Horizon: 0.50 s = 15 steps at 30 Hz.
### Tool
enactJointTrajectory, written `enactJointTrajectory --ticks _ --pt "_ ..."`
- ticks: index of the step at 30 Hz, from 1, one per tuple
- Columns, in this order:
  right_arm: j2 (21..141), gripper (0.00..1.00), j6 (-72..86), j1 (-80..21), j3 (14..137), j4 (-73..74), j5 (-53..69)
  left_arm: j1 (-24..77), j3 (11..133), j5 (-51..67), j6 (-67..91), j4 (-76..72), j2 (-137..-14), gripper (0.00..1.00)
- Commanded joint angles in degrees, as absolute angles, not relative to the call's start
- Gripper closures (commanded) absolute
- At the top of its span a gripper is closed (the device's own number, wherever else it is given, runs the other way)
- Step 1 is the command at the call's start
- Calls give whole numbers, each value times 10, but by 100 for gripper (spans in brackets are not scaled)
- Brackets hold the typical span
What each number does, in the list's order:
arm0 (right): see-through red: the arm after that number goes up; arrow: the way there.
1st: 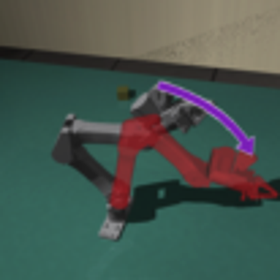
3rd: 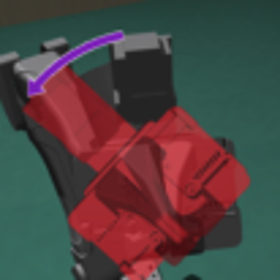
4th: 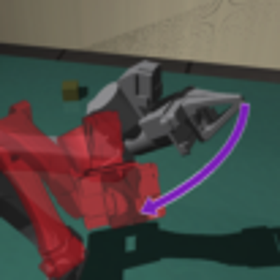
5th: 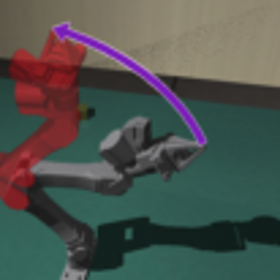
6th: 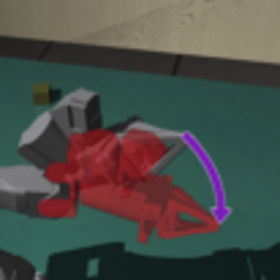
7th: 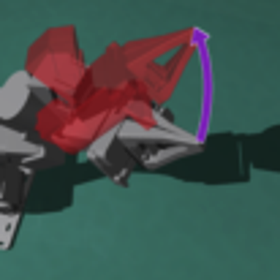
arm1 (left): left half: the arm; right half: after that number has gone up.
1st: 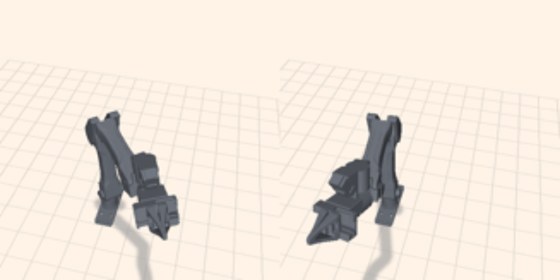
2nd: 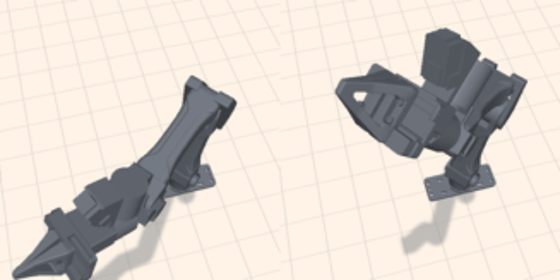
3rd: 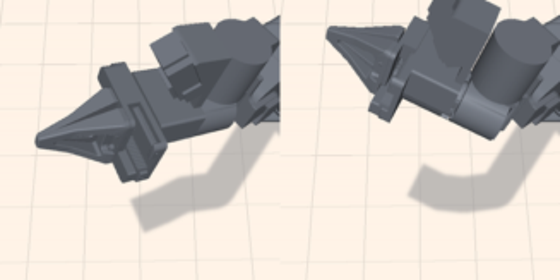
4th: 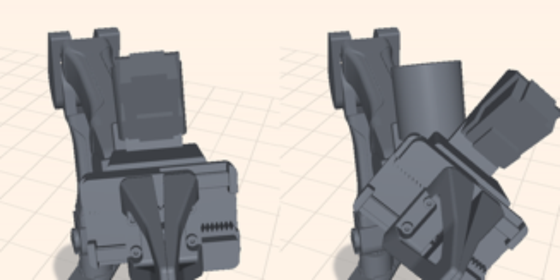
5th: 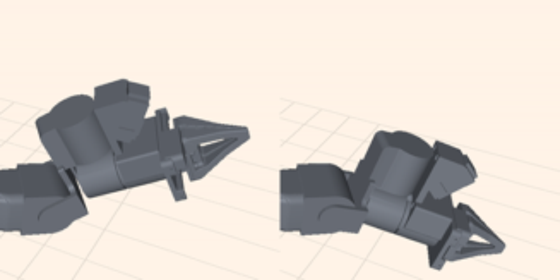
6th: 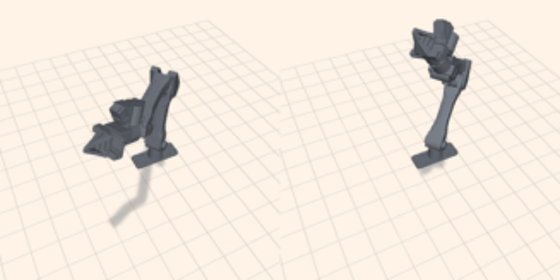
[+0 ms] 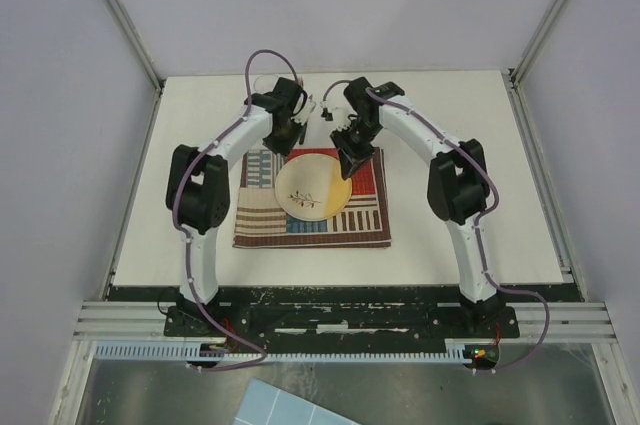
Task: Set the dinner table for one person
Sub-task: Adjust the plate on the napkin.
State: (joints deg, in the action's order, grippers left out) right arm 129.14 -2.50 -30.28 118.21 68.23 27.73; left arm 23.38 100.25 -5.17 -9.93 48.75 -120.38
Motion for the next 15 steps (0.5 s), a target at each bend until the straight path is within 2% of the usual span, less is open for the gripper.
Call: enactJointTrajectory --ticks 1,15 --pt "1288 71 -36 -266 1188 653 256 233 1000 -78 -107 452 -1146 61" --pt "1393 71 -55 -255 1293 673 253 227 849 -62 -53 426 -1092 64"
